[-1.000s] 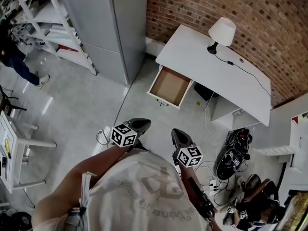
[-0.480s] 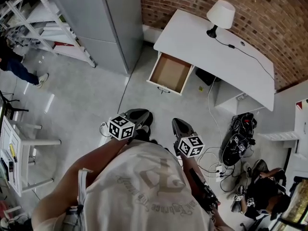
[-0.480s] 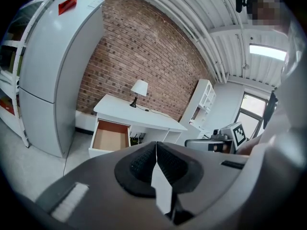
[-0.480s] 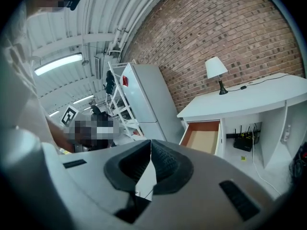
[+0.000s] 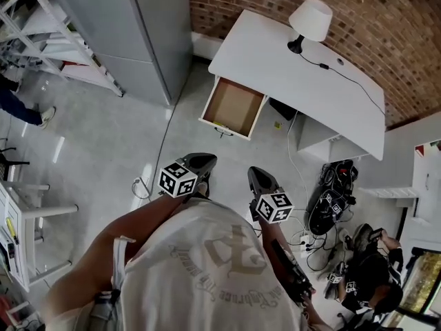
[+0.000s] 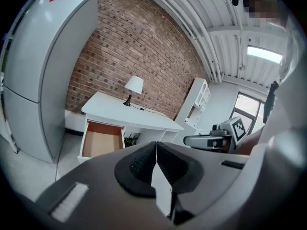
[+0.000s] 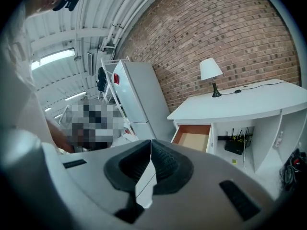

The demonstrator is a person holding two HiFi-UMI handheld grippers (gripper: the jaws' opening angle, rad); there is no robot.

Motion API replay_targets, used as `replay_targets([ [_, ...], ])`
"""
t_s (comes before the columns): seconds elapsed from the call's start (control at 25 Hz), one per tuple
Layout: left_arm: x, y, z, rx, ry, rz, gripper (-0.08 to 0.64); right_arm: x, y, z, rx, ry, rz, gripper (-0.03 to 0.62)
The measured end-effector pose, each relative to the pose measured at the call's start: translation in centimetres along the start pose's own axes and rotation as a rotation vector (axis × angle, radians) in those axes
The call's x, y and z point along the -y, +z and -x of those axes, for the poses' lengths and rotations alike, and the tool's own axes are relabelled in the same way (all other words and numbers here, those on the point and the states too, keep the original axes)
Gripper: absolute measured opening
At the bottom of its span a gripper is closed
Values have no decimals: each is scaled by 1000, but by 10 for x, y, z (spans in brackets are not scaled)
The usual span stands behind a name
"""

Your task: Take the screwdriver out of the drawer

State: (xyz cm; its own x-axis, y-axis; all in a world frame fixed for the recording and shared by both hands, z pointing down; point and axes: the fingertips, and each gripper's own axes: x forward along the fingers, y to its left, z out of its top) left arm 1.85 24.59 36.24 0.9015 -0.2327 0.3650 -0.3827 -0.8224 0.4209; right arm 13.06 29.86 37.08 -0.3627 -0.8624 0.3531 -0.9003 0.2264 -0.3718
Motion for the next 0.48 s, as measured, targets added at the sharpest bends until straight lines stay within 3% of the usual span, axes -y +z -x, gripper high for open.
replay_targets([
  [0.48,-35,40,-51,-27,-78,3,8,39,31,-25,-14,-88,-19,7],
])
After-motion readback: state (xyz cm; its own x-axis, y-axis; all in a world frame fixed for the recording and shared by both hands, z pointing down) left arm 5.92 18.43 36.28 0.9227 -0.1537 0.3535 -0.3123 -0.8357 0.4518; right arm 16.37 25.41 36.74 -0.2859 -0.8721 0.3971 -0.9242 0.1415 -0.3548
